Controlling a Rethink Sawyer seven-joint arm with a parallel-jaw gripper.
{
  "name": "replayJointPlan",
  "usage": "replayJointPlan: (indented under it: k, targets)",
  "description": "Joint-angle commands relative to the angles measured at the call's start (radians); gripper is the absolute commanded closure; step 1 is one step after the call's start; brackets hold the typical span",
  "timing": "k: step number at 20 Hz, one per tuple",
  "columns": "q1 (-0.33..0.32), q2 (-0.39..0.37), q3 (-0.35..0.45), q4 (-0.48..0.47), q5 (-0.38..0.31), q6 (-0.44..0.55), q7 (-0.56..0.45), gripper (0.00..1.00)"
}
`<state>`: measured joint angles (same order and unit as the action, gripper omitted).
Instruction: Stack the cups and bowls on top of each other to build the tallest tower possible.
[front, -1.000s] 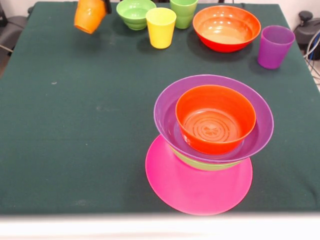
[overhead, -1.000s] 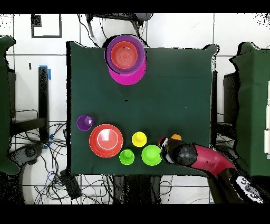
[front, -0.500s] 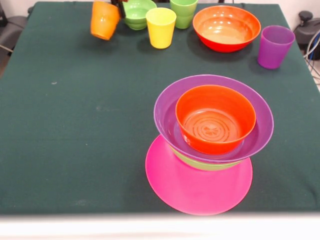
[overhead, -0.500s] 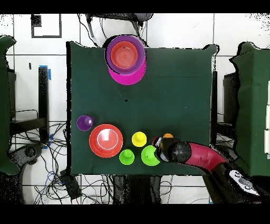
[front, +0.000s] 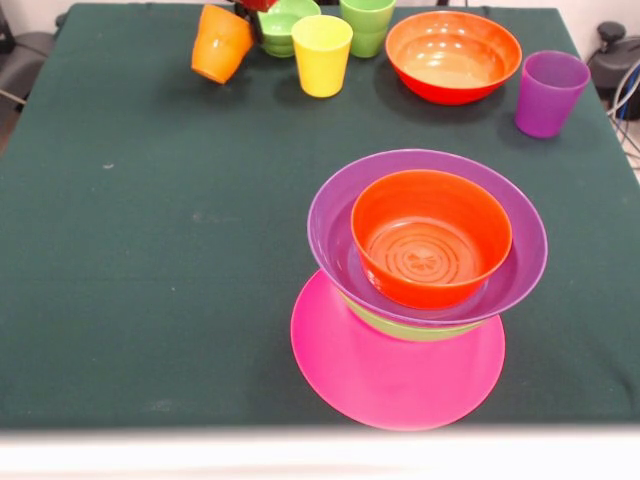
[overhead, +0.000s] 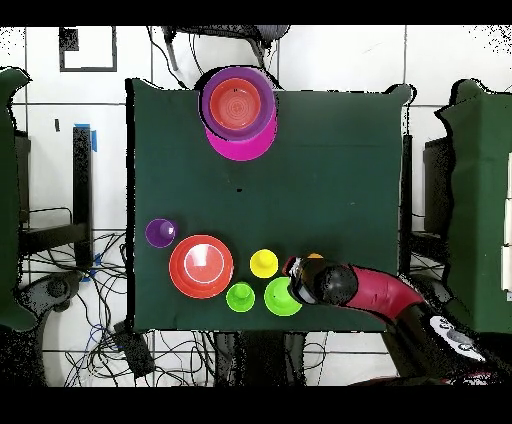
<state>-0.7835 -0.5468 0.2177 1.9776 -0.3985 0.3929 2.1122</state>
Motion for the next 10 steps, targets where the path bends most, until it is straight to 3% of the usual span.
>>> replayJointPlan:
  k: [1,10]
  targets:
    - [0.03,0.049,0.093,-0.095,0.008,0.075,-0.047,1.0]
    - [0.047,0.053,0.088,-0.136,-0.001,0.073,-0.05,1.0]
